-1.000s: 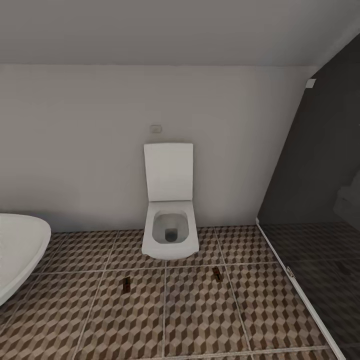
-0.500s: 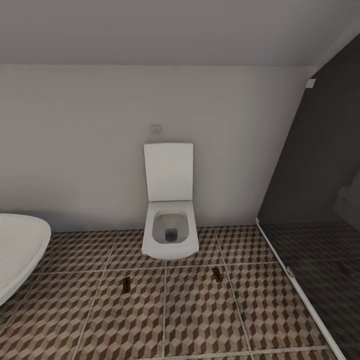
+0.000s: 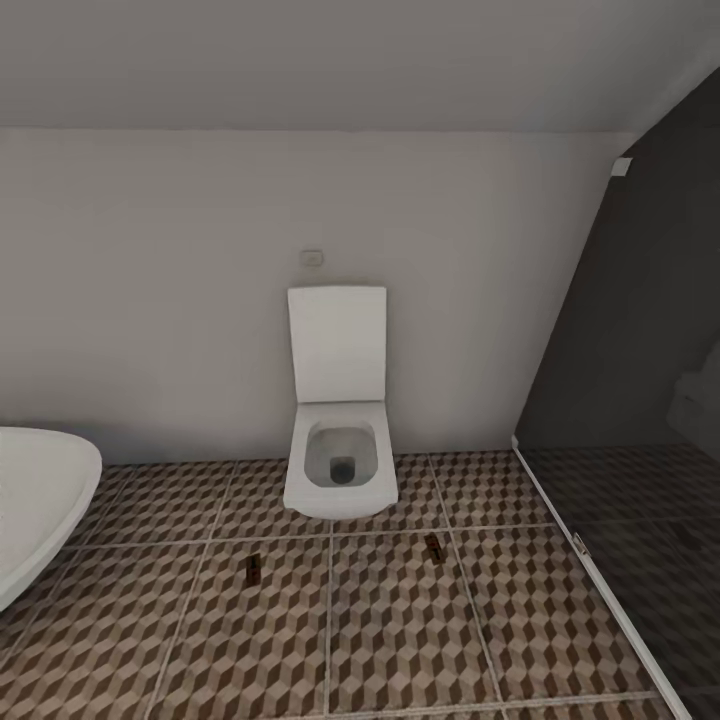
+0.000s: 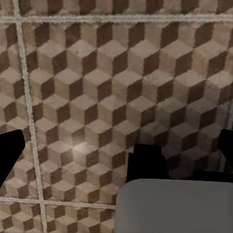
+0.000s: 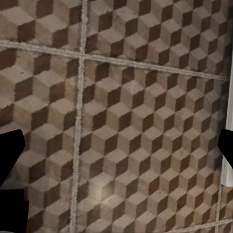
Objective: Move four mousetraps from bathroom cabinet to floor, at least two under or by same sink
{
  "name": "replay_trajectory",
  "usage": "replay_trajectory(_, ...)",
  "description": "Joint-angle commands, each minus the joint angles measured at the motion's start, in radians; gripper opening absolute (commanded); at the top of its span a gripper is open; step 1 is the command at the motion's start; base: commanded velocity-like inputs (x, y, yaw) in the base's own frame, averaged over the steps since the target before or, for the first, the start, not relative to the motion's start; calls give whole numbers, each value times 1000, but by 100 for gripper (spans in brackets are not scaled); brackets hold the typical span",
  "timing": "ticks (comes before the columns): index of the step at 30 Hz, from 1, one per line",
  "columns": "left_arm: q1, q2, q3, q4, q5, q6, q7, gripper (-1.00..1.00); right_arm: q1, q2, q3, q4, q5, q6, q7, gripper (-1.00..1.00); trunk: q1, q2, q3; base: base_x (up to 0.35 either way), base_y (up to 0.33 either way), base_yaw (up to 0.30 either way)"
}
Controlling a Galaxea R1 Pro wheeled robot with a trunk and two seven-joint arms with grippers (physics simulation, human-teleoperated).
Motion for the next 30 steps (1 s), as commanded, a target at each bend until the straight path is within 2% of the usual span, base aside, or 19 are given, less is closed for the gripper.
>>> replay_trajectory(1, -1, 0, -8, 1, 9, 2, 0, 100, -1, 1, 8, 3, -9, -5, 0, 100, 0, 0, -1, 0, 0, 0)
replay_trajectory(30, -1, 0, -8, 1, 9, 2, 0, 100, -1, 1, 8, 3, -9, -5, 0, 100, 0, 0, -1, 0, 0, 0)
